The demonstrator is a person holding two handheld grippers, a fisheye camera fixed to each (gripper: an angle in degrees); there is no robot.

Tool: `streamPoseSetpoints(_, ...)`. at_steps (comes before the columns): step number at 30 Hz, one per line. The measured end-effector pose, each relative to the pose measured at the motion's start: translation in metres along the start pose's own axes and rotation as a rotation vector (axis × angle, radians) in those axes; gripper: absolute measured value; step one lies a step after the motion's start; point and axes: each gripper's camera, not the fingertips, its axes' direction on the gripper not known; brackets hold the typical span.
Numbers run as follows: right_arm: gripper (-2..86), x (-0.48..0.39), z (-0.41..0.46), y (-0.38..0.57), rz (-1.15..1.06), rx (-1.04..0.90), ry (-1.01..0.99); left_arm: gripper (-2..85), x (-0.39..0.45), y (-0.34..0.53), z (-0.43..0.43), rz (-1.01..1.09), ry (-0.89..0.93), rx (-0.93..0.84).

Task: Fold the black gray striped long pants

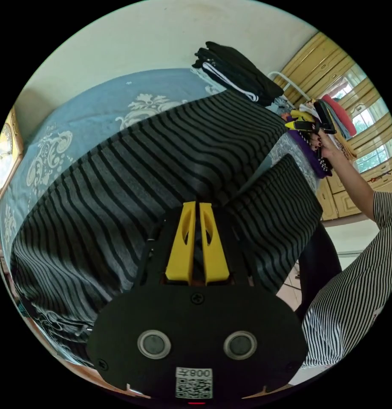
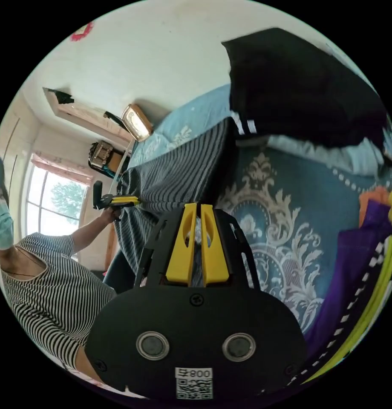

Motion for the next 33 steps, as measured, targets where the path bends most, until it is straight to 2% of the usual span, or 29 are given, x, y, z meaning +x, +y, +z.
streamPoseSetpoints(3,1.5,0.025,0.026,0.017,0.121,-0.108,-0.032,4.3,-0.003,-0.011,-0.001,-0.046,0.055,0.007)
streamPoseSetpoints(7,2.1,0.031,0.025,0.029,0.200,-0.002,-0.113,6.2,0.000,-0.035,-0.025,-0.029,0.094,0.091)
streamPoseSetpoints(13,5.0,-0.006,0.011,0.027,0.221,0.067,0.167,9.1,0.000,-0.097,-0.040,0.003,0.100,0.174)
streamPoseSetpoints(20,8.9,-0.040,0.024,0.018,0.204,0.052,0.300,10.5,0.015,-0.219,-0.018,0.090,0.046,0.135)
streamPoseSetpoints(25,8.7,-0.058,0.032,0.015,0.227,0.058,0.337,9.8,0.020,-0.312,0.012,0.087,-0.049,0.027)
streamPoseSetpoints(27,8.2,-0.065,0.031,0.015,0.216,0.061,0.345,8.5,0.024,-0.332,0.025,0.107,-0.052,-0.035)
streamPoseSetpoints(33,3.6,-0.087,0.025,0.012,0.174,0.056,0.319,1.7,0.052,-0.358,0.015,0.173,-0.092,-0.010)
